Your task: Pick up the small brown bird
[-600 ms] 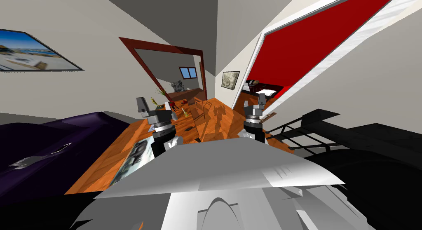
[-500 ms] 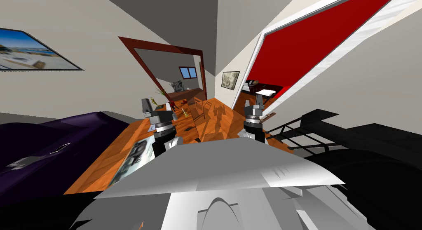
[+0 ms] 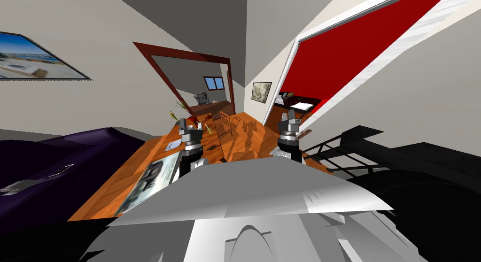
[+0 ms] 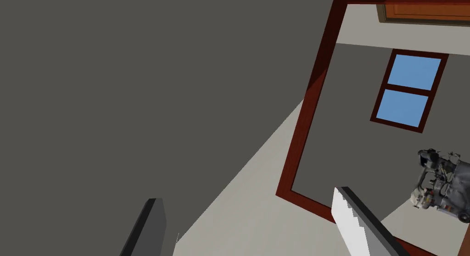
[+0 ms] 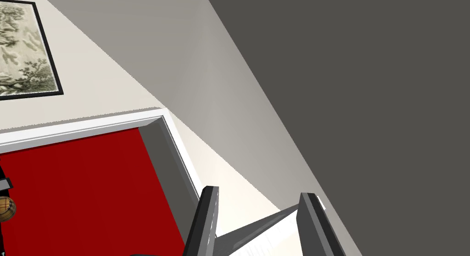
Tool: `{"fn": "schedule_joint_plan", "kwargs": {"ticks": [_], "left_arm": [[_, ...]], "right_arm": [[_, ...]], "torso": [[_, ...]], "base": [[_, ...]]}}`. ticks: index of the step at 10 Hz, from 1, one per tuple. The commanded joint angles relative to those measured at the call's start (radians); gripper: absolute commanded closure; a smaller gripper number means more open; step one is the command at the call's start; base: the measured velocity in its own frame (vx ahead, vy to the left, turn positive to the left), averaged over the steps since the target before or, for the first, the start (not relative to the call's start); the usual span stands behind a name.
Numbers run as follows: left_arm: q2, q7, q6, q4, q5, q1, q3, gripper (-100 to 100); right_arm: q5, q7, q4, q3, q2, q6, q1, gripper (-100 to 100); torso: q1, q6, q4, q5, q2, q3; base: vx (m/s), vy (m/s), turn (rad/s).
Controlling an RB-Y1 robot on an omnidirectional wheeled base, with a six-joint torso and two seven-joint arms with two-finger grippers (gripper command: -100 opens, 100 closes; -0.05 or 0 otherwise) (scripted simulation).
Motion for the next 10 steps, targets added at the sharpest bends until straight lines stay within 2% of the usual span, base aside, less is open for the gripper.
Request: {"fn": "schedule_joint_plan", "kwargs": {"ticks": [1,6,7,8,9,10], "left_arm": [[0.013,0.016,-0.003,0.032,-0.002,0.001,0.0,-100],[0.109,0.145,0.029,0.209,-0.028,0.028,-0.008,-100],[0.109,0.145,0.029,0.228,-0.028,0.028,-0.008,-100],[0.127,0.173,0.038,0.263,-0.036,0.034,-0.01,-100],[0.127,0.173,0.038,0.274,-0.036,0.034,-0.01,-100],[0.144,0.2,0.048,0.313,-0.045,0.04,-0.012,-100]], "right_arm": [[0.0,0.0,0.0,0.0,0.0,0.0,0.0,0],[0.0,0.0,0.0,0.0,0.0,0.0,0.0,0],[0.0,0.0,0.0,0.0,0.0,0.0,0.0,0],[0.0,0.0,0.0,0.0,0.0,0.0,0.0,0],[0.0,0.0,0.0,0.0,0.0,0.0,0.0,0],[0.0,0.0,0.0,0.0,0.0,0.0,0.0,0]], "torso": [[0.0,0.0,0.0,0.0,0.0,0.0],[0.001,0.0,-0.001,0.0,-0.005,-0.003],[0.001,0.0,-0.001,0.0,-0.006,-0.003],[0.003,0.0,-0.001,0.0,-0.004,-0.003],[0.005,0.0,-0.001,0.001,-0.003,-0.002],[0.006,0.0,-0.001,0.001,-0.002,-0.001]], "base": [[0.049,-0.062,0.005],[0.105,-0.079,0.025],[0.098,-0.044,0.024],[0.086,-0.022,0.033],[0.068,-0.014,0.024],[0.092,-0.013,0.057]]}}
